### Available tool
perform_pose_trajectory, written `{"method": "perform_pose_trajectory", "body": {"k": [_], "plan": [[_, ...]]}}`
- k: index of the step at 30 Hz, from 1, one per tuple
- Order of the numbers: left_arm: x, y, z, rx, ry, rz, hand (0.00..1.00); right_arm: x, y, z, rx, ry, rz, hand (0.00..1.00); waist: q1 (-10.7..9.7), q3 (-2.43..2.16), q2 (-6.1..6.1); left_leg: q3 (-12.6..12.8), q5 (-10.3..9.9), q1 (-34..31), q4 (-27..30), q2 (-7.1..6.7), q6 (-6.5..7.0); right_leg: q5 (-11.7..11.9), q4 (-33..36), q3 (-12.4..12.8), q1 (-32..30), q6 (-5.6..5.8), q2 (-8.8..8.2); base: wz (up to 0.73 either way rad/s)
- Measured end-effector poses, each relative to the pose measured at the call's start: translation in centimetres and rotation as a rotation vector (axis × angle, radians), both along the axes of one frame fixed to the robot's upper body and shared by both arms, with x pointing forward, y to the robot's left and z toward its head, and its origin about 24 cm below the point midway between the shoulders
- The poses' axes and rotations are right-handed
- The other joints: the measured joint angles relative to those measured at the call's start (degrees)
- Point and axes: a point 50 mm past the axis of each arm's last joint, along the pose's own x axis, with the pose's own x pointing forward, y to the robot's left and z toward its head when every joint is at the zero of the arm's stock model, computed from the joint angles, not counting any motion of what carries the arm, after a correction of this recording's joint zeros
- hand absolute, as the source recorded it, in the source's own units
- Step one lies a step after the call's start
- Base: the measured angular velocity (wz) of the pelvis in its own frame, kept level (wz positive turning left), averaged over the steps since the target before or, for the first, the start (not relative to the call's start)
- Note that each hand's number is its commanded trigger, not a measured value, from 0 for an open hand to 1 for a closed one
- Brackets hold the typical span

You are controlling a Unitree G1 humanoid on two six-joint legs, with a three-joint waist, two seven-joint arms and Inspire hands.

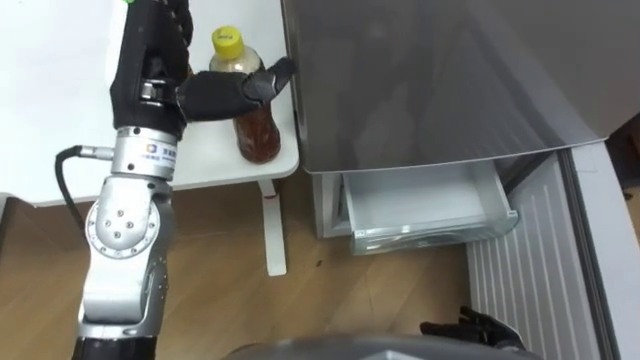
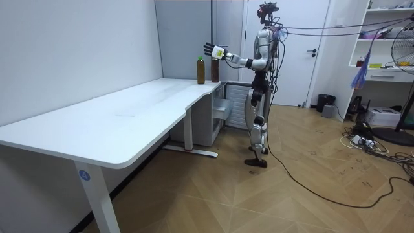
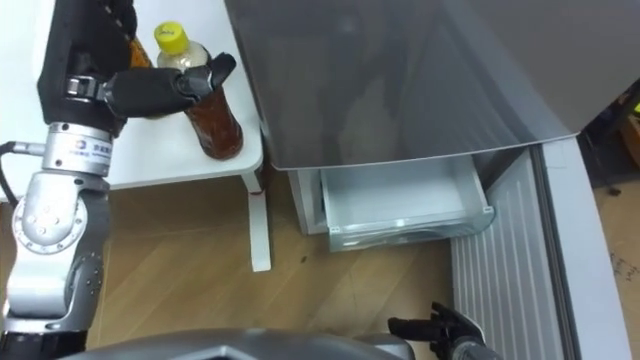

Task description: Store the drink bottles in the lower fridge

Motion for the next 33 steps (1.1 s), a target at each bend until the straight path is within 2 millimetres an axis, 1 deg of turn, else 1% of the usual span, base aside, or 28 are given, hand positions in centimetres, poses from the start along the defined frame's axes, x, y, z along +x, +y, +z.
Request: {"method": "perform_pose_trajectory", "body": {"k": [1, 6, 11, 16, 20, 24, 33], "plan": [[0.0, 0.0, -0.1, 0.003, 0.011, -0.006, 0.00, 0.2, -0.1, 0.0, -0.001, -0.006, -0.006, 0.00, 0.02, -0.05, 0.11, 0.10, 0.00, -0.04, 0.00, 0.01, 0.00, 0.01, 0.01, 0.08, -0.06, 0.00, 0.01, 0.00], [0.1, 0.3, -0.2, 0.013, 0.033, -0.010, 0.00, 0.1, -0.2, 0.0, 0.001, 0.002, -0.026, 0.00, 0.02, -0.12, 0.47, 0.10, 0.00, -0.03, 0.00, 0.05, 0.00, 0.01, -0.01, 0.13, -0.04, 0.00, 0.06, 0.00], [0.1, 0.7, -0.2, 0.014, 0.037, -0.008, 0.00, 0.0, -0.2, 0.0, 0.001, 0.003, -0.033, 0.00, 0.17, -0.12, 0.56, 0.07, 0.00, 0.27, -0.11, 0.08, 0.00, 0.01, 0.00, 0.13, 0.19, 0.00, 0.10, 0.00], [0.1, 0.5, -0.7, 0.003, 0.064, -0.028, 0.00, -0.1, -0.2, 0.0, 0.004, 0.008, -0.033, 0.00, 1.08, 0.11, 0.07, -0.05, 0.01, 0.44, -0.15, 0.07, 0.00, 0.02, -0.01, -0.13, 0.74, -0.01, 0.09, 0.01], [0.1, 0.5, -1.2, 0.004, 0.090, -0.036, 0.00, -0.2, -0.1, 0.0, 0.005, 0.010, -0.030, 0.00, 1.27, 0.04, -0.19, -0.11, 0.01, 0.43, 0.01, 0.06, 0.01, 0.02, -0.02, -0.37, 0.62, -0.01, 0.05, 0.04], [0.2, 0.5, -1.8, 0.004, 0.116, -0.041, 0.00, 0.0, -0.1, 0.0, 0.007, 0.008, -0.002, 0.00, 1.41, 0.03, -0.30, 0.01, 0.01, 0.31, 0.03, 0.07, 0.02, 0.02, -0.10, 0.01, 0.43, -0.01, 0.08, -0.01], [0.2, 0.5, -1.8, 0.018, 0.118, -0.040, 0.00, 0.0, 0.0, 0.0, 0.022, 0.006, 0.011, 0.00, 1.27, -0.05, -0.51, 0.37, 0.01, 0.27, -0.02, 0.10, 0.02, 0.02, -0.06, -0.12, 0.68, -0.01, 0.08, 0.00]]}}
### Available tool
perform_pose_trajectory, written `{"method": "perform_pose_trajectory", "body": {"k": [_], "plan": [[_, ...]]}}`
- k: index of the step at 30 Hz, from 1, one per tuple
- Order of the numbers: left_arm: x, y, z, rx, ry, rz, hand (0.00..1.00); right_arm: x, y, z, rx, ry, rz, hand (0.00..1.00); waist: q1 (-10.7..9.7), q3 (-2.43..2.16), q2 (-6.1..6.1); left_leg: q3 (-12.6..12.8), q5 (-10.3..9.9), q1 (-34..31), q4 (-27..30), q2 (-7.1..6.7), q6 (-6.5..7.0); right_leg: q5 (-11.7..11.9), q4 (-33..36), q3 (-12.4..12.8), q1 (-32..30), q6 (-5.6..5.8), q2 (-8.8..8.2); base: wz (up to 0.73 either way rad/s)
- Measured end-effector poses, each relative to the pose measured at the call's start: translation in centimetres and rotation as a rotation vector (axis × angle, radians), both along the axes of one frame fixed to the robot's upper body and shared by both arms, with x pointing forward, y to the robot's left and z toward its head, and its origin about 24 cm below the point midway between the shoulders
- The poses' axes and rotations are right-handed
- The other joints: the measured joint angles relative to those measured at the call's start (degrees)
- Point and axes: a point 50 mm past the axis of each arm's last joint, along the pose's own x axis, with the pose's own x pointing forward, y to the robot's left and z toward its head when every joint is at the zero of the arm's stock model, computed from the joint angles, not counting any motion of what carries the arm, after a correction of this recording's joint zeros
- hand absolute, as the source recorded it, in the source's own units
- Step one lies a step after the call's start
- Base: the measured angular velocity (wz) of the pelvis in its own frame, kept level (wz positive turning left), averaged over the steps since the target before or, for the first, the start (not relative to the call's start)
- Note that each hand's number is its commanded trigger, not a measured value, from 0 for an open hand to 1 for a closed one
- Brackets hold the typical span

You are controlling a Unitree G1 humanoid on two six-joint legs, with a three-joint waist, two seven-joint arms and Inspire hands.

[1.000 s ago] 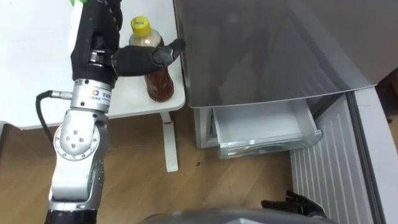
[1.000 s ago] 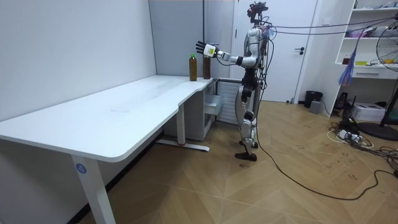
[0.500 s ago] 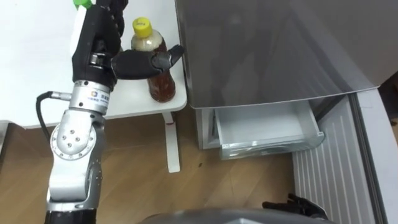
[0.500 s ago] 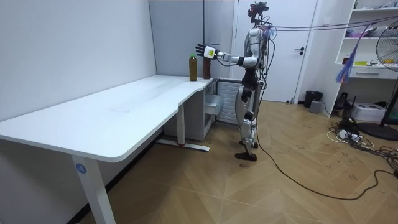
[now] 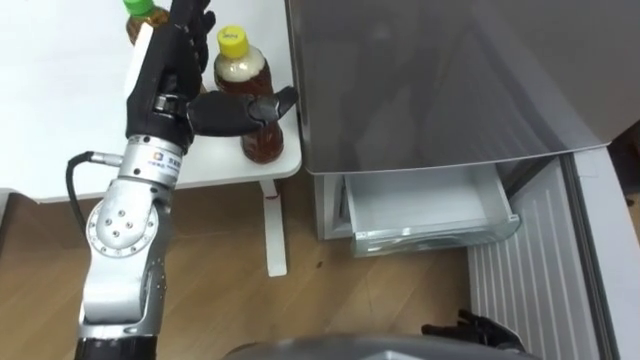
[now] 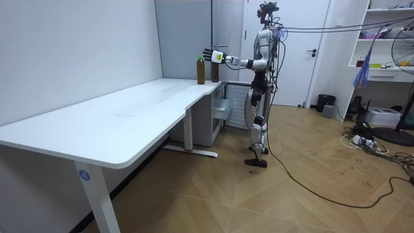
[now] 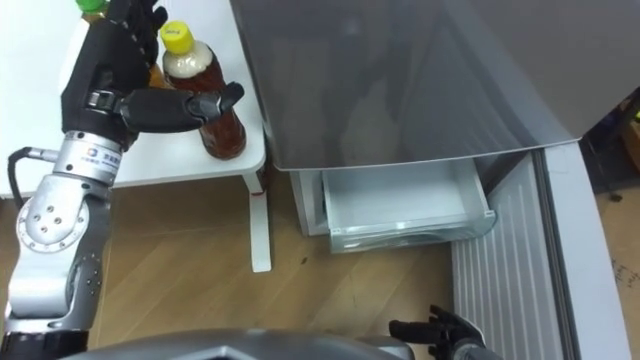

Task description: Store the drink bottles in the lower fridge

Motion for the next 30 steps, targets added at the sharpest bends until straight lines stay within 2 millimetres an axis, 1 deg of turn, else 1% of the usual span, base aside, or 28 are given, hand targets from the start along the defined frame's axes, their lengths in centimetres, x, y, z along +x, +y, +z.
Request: {"method": "perform_pose_trajectory", "body": {"k": [5, 10, 18, 30], "plan": [[0.0, 0.0, -0.2, 0.001, 0.010, -0.011, 0.00, -0.1, 0.0, 0.0, 0.003, -0.006, 0.002, 0.00, 0.09, -0.05, -0.17, 0.00, 0.00, 0.06, -0.02, -0.01, 0.00, 0.01, 0.04, -0.01, 0.00, 0.00, -0.04, 0.00], [0.0, 0.1, -1.0, 0.000, 0.046, -0.013, 0.00, -0.2, 0.0, 0.0, 0.004, -0.004, 0.002, 0.00, 0.08, -0.09, -0.20, -0.01, 0.00, 0.11, 0.13, 0.02, 0.00, 0.03, 0.13, -0.10, -0.14, -0.03, -0.02, 0.00], [0.0, 0.1, -1.0, 0.000, 0.046, -0.014, 0.00, -0.2, 0.0, 0.0, 0.005, -0.004, 0.004, 0.00, 0.33, -0.18, -0.17, 0.13, 0.01, 0.16, 0.17, 0.02, 0.01, 0.03, 0.13, 0.17, -0.15, -0.04, -0.02, 0.00], [0.0, 0.0, -1.1, -0.004, 0.053, -0.016, 0.00, -0.2, 0.0, 0.0, 0.006, 0.001, 0.002, 0.00, 0.07, -0.14, -0.24, 0.16, 0.01, 0.20, 0.01, 0.02, 0.01, 0.03, 0.09, 0.20, -0.12, -0.03, -0.02, 0.00]]}}
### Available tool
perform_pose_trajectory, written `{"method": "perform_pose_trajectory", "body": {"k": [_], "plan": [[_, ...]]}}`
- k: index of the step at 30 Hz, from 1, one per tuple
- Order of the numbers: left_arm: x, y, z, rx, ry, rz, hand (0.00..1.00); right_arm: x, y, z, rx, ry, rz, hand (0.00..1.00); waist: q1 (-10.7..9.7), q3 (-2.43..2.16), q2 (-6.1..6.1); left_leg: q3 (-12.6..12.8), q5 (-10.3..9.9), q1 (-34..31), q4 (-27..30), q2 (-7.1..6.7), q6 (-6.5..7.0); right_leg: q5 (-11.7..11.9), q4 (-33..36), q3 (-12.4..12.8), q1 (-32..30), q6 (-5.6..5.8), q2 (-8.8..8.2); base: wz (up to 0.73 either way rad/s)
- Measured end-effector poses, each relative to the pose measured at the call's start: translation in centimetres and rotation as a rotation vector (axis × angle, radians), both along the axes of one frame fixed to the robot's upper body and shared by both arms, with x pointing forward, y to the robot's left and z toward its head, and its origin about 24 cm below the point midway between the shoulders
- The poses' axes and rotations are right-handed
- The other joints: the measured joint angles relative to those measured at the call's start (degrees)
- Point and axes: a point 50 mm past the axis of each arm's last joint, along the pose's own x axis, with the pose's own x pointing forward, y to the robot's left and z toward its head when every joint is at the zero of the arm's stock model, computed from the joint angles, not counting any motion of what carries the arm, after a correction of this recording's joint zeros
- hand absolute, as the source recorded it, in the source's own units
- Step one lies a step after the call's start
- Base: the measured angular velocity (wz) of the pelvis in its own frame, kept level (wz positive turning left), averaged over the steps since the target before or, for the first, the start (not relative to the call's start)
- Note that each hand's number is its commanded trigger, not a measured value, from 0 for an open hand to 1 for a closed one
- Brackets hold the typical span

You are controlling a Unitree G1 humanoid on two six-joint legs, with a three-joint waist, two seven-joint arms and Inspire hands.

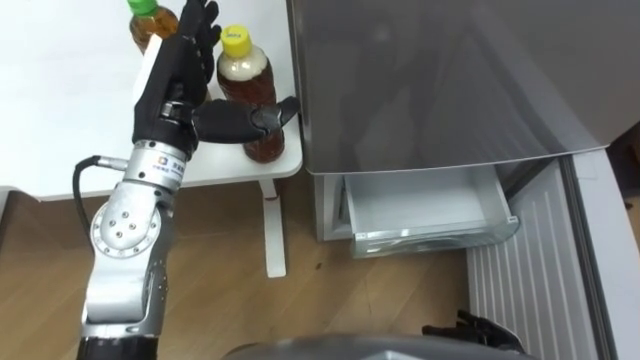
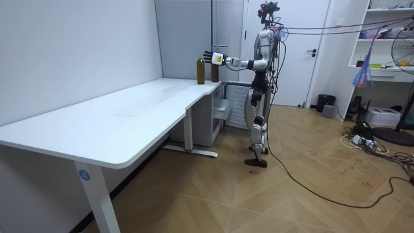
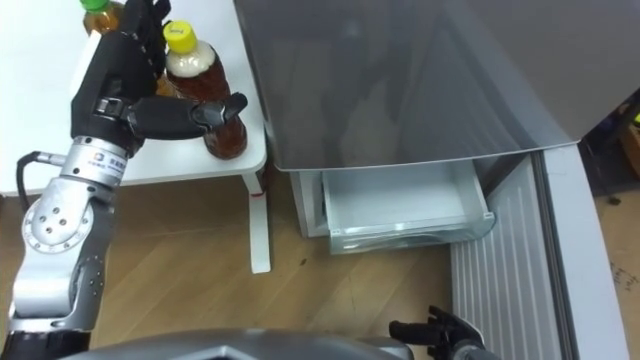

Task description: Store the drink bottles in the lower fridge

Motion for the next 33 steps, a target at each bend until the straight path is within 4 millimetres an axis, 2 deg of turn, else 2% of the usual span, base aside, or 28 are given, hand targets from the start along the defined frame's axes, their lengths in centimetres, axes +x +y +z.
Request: {"method": "perform_pose_trajectory", "body": {"k": [8, 10, 11, 12, 13, 14, 15, 26, 33], "plan": [[0.0, 0.2, -1.5, -0.005, 0.063, 0.012, 0.00, 0.0, 0.0, 0.0, 0.000, 0.004, -0.003, 0.00, 0.01, 0.03, 0.15, 0.04, 0.00, 0.40, 0.00, 0.02, 0.00, 0.00, 0.07, 0.12, 0.28, 0.00, 0.02, 0.00], [0.0, 0.2, -1.5, -0.005, 0.063, 0.012, 0.08, 0.0, 0.0, 0.0, 0.000, 0.003, -0.004, 0.00, 0.04, 0.05, 0.21, 0.05, 0.00, 0.40, 0.00, 0.02, 0.00, 0.00, 0.08, 0.13, 0.27, 0.00, 0.02, 0.00], [0.0, 0.2, -1.5, -0.005, 0.063, 0.012, 0.25, 0.0, 0.0, 0.0, -0.001, 0.003, -0.004, 0.00, 0.03, 0.06, 0.27, 0.06, 0.00, 0.39, 0.00, 0.02, 0.00, 0.00, 0.08, 0.13, 0.24, 0.00, 0.02, 0.00], [0.0, 0.2, -1.5, -0.005, 0.064, 0.012, 0.55, 0.0, -0.1, 0.0, -0.001, 0.003, -0.004, 0.00, 0.03, 0.05, 0.32, 0.07, 0.00, 0.39, 0.00, 0.02, 0.00, 0.00, 0.07, 0.13, 0.23, 0.00, 0.02, 0.00], [0.0, 0.2, -1.5, -0.005, 0.064, 0.012, 0.71, 0.0, -0.1, 0.0, -0.001, 0.003, -0.004, 0.00, 0.03, 0.05, 0.34, 0.08, 0.00, 0.39, 0.00, 0.02, 0.00, 0.00, 0.06, 0.13, 0.23, 0.00, 0.02, 0.00], [0.0, 0.2, -1.5, -0.005, 0.064, 0.012, 0.77, 0.0, -0.1, 0.0, -0.002, 0.003, -0.004, 0.00, 0.03, 0.05, 0.37, 0.10, 0.00, 0.39, -0.01, 0.02, 0.00, 0.00, 0.05, 0.13, 0.22, 0.00, 0.02, 0.00], [0.0, 0.2, -1.5, -0.005, 0.064, 0.012, 0.99, 0.0, -0.1, 0.0, -0.002, 0.003, -0.004, 0.00, 0.05, 0.05, 0.39, 0.14, 0.00, 0.38, -0.03, 0.02, 0.00, 0.00, 0.04, 0.14, 0.21, 0.00, 0.02, 0.00], [0.0, 0.2, -1.7, -0.005, 0.071, 0.020, 1.00, 0.1, -0.1, 0.0, -0.014, 0.003, -0.006, 0.00, 0.08, 0.02, 0.58, 0.33, 0.00, 0.39, -0.07, 0.02, 0.00, 0.00, 0.02, 0.20, 0.16, 0.00, 0.00, 0.00], [-0.8, -0.1, -3.7, -0.006, 0.179, 0.004, 1.00, 0.2, -0.1, 0.0, -0.014, -0.001, -0.003, 0.00, 0.00, 0.02, 0.57, 0.33, 0.00, -0.14, 0.04, 0.03, 0.00, 0.00, 0.02, 0.16, -0.26, 0.00, 0.00, 0.00]]}}
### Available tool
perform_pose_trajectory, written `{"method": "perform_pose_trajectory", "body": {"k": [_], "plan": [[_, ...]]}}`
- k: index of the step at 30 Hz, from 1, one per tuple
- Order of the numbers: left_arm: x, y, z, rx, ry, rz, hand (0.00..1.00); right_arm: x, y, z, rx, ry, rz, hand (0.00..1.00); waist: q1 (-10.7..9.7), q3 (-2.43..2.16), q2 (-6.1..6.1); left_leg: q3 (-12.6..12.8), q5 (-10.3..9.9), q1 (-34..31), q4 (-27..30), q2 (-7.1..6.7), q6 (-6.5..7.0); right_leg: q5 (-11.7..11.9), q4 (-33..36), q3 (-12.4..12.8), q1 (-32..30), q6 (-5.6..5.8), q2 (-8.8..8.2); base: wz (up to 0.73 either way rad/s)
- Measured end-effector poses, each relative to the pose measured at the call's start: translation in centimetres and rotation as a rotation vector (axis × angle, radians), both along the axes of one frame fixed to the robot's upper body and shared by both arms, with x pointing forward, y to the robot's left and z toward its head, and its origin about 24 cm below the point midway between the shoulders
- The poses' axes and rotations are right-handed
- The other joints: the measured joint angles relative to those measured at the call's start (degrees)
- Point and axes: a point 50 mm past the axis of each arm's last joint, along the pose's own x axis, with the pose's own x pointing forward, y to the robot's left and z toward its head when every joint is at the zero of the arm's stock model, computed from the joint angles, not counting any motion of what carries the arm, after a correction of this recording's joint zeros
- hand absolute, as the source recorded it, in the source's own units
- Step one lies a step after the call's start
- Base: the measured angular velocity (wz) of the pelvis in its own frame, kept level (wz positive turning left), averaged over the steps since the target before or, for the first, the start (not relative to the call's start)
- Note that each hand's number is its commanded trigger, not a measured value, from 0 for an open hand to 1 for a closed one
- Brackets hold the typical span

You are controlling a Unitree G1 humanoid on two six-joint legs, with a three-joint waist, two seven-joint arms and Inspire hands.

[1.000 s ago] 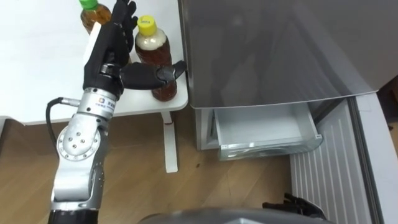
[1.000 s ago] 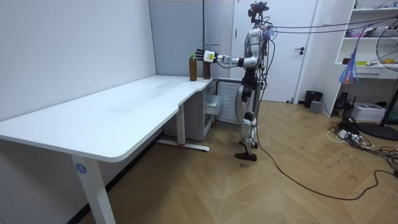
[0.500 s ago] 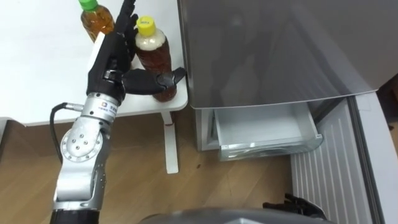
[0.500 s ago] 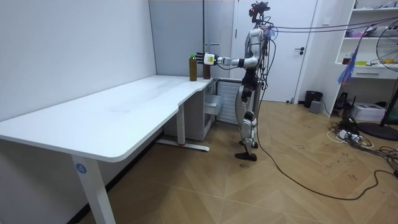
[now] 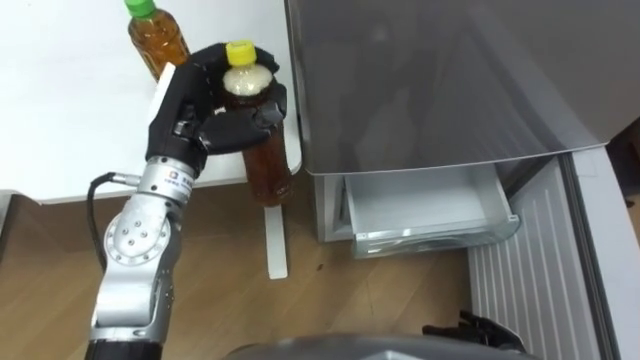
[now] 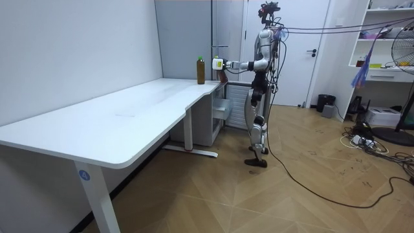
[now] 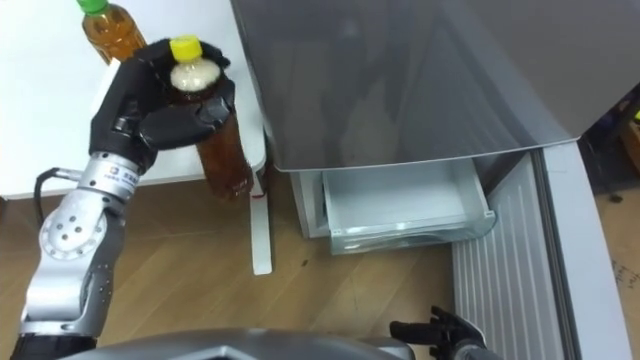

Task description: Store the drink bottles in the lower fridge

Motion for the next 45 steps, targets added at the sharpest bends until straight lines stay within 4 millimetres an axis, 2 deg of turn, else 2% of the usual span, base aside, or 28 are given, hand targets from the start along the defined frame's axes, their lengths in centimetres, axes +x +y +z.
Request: {"method": "perform_pose_trajectory", "body": {"k": [11, 20, 26, 33, 40, 45], "plan": [[-0.2, 0.1, -0.1, 0.007, 0.007, 0.000, 1.00, 0.4, 0.1, 0.0, 0.004, -0.006, 0.021, 0.00, -0.32, 0.02, -0.10, -0.03, 0.00, -0.78, -0.11, 0.03, 0.00, 0.01, 0.02, -0.05, -0.45, 0.00, -0.02, 0.00], [0.0, -0.3, 0.5, -0.021, -0.016, -0.037, 1.00, 1.3, 0.6, 0.1, 0.016, -0.023, 0.060, 0.00, -0.26, 0.37, -0.30, 0.01, 0.00, -1.12, 0.01, 0.05, 0.00, 0.01, 0.07, -0.23, -0.87, 0.00, -0.02, 0.00], [0.2, -1.7, 0.6, -0.058, -0.021, -0.112, 1.00, 3.1, 1.8, 0.2, 0.052, -0.068, 0.175, 0.00, 0.10, 0.39, -0.26, 0.08, 0.00, -1.34, 0.07, 0.06, 0.00, 0.01, 0.20, -0.17, -1.08, 0.00, 0.01, 0.00], [0.1, -3.0, 0.4, -0.071, -0.009, -0.190, 1.00, 6.3, 4.0, 1.2, 0.095, -0.198, 0.347, 0.00, 1.28, 0.45, -0.30, 0.55, 0.00, -1.05, -0.03, 0.13, 0.00, 0.01, 0.83, -0.23, -1.18, 0.00, -0.04, 0.00], [-0.1, -3.1, 0.0, -0.059, 0.011, -0.205, 1.00, 8.5, 5.0, 2.3, 0.116, -0.287, 0.467, 0.00, 1.66, 0.50, -0.39, 0.53, 0.10, -1.53, 0.04, 0.13, 0.16, 0.01, 1.12, -0.83, -1.73, 0.00, -0.11, 0.00], [-0.5, -3.6, -0.7, -0.040, 0.047, -0.252, 1.00, 10.2, 6.7, 3.6, 0.145, -0.387, 0.572, 0.00, 1.74, 0.45, -0.40, 0.64, 0.20, -1.95, 0.08, 0.13, 0.30, 0.01, 1.84, -0.91, -2.51, 0.00, -0.25, -0.01]]}}
